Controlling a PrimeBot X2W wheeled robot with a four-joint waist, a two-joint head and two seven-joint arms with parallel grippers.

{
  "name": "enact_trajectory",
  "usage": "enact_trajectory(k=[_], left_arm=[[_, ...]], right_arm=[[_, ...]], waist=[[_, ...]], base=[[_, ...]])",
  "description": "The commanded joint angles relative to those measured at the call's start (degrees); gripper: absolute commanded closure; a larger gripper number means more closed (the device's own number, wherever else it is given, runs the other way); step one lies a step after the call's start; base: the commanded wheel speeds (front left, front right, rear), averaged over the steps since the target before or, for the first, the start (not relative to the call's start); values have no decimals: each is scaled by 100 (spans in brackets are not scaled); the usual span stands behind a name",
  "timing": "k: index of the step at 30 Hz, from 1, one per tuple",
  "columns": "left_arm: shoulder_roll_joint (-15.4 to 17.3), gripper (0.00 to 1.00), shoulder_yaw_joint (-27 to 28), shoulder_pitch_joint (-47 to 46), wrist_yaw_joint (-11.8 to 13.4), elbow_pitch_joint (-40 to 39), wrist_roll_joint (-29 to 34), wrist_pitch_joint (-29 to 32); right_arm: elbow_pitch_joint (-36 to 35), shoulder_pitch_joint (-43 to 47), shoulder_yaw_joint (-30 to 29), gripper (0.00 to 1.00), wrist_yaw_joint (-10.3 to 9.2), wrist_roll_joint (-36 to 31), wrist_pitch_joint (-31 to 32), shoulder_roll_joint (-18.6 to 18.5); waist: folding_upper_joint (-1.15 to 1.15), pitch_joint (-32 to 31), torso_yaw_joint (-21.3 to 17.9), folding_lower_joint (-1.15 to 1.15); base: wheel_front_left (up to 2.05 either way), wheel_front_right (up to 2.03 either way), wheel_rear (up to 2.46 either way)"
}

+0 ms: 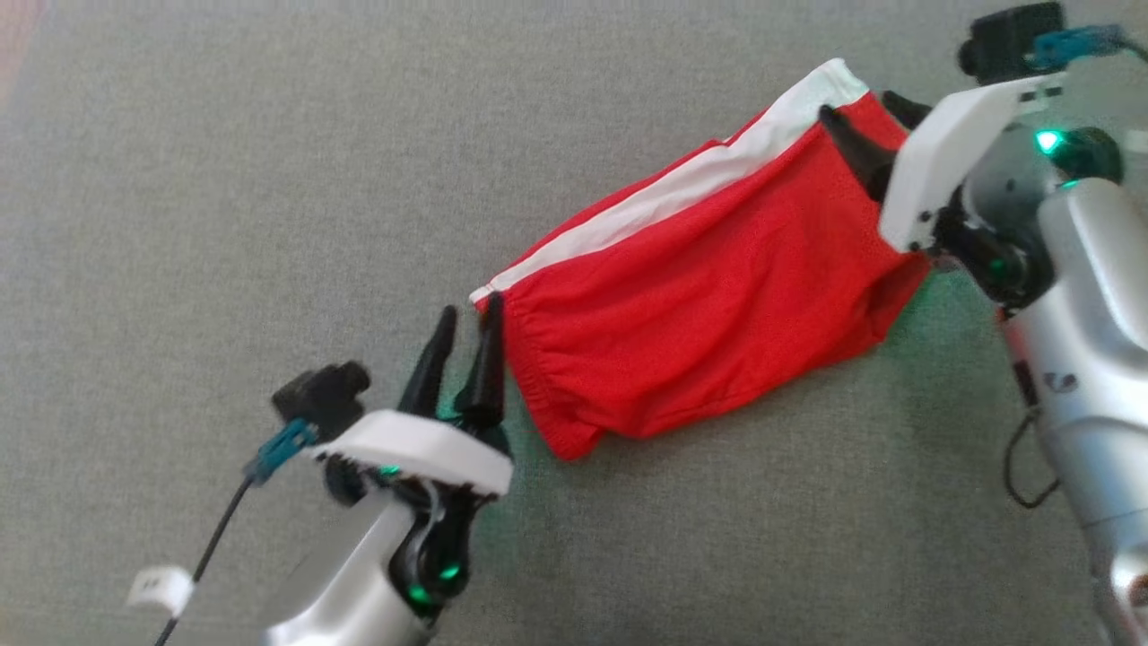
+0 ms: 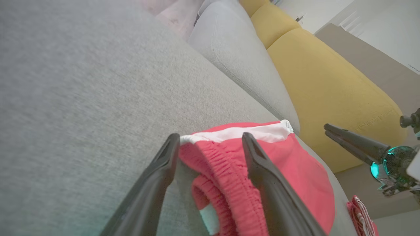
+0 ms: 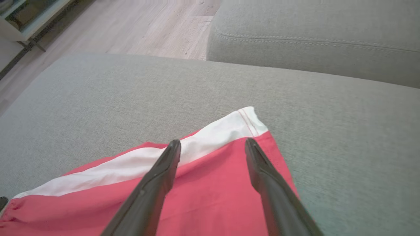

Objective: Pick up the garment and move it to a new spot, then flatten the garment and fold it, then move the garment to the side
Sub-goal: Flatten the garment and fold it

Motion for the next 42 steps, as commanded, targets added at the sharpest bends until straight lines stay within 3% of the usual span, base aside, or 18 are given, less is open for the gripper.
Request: enact_trajectory(k=[1,6,10,15,25,26,27,28,35,42], left_arm=[[278,0,274,141,-14,-246,206,-146],[478,0,765,373,31,-559,767,-219],[543,0,1224,441,81,-826,1885,-223],[372,0,1618,368,56,-963,2849,-225],[27,0,1929,416,-316,-713,3490,-225],[7,0,1960,434,-347,-688,3507,-225],[-8,0,1990,451,-373,-666,3525,-225],[-20,0,2024,472,-397,-650,3539,-225],[-12,0,2236,670,-490,-561,3614,-226],[74,0,2361,927,-512,-539,3641,-226]], right_arm=[[-142,-15,36,0,39,157,-56,-187],[48,59,-117,0,39,318,-85,-417],[348,-31,-314,0,39,314,-159,-475],[862,-260,-400,0,39,69,-188,-422],[1860,-417,-101,2,39,-381,152,-49],[1872,-393,-49,56,39,-323,214,-10],[1850,-361,37,87,39,-280,266,12],[1802,-319,135,100,39,-223,318,25],[1147,-10,402,100,39,342,41,-232],[739,408,-82,100,39,287,-289,-720]], waist=[[0,-128,-44,0],[0,-136,-35,0],[0,24,44,0],[0,240,177,0],[0,332,330,0],[0,314,327,0],[0,292,318,0],[0,263,302,0],[0,-50,41,0],[0,-446,-338,0]], base=[[0,0,0],[0,0,0],[0,0,0],[0,0,0],[0,0,0],[0,0,0],[0,0,0],[0,0,0],[0,0,0],[0,0,0]])
